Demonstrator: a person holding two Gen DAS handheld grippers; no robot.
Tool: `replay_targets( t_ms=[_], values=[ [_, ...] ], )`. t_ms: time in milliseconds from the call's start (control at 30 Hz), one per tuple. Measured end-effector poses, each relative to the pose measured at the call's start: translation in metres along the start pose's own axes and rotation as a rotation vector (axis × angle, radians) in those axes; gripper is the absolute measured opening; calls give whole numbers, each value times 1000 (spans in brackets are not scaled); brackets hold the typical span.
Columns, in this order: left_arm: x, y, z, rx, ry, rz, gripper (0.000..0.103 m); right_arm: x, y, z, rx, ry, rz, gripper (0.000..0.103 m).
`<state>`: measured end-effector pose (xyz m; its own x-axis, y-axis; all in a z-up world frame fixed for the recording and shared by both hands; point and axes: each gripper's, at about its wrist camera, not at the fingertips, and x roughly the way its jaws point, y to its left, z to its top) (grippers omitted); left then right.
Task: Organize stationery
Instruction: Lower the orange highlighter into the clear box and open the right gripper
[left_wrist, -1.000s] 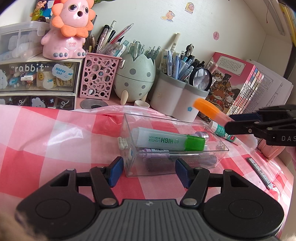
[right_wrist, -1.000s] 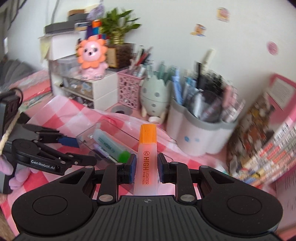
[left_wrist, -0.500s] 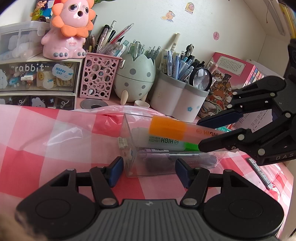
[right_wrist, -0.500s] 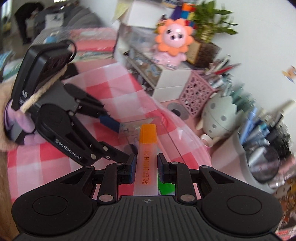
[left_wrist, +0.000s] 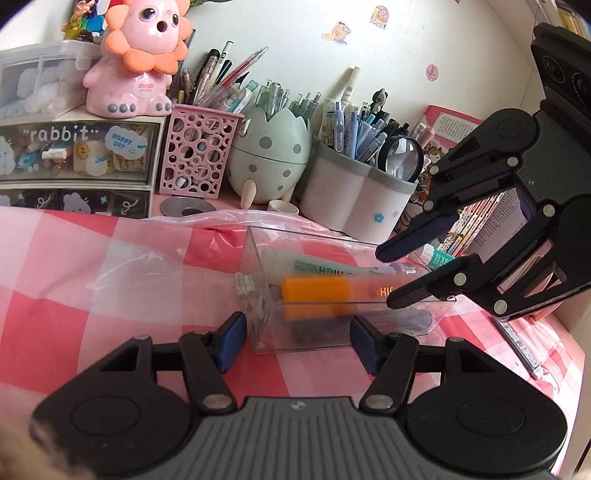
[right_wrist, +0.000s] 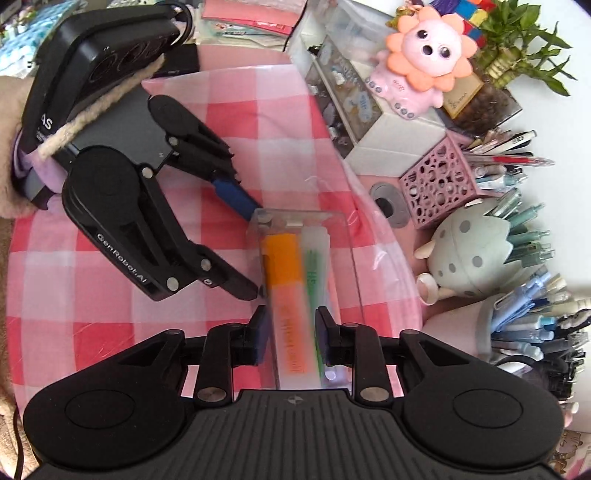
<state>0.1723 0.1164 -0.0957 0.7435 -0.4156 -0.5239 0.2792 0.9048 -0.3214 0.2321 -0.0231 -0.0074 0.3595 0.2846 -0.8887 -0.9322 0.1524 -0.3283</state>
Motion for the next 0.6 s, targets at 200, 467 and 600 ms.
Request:
replay_targets(
  t_ms=[200, 467, 600],
  values=[
    [0, 0, 0, 0, 0, 0, 36, -3, 1, -7, 37, -15, -23, 30],
    [0, 0, 0, 0, 0, 0, 36, -16, 7, -15, 87, -63, -64, 38],
    [0, 0, 0, 0, 0, 0, 36, -23, 11, -21, 129, -93, -89, 39]
  ],
)
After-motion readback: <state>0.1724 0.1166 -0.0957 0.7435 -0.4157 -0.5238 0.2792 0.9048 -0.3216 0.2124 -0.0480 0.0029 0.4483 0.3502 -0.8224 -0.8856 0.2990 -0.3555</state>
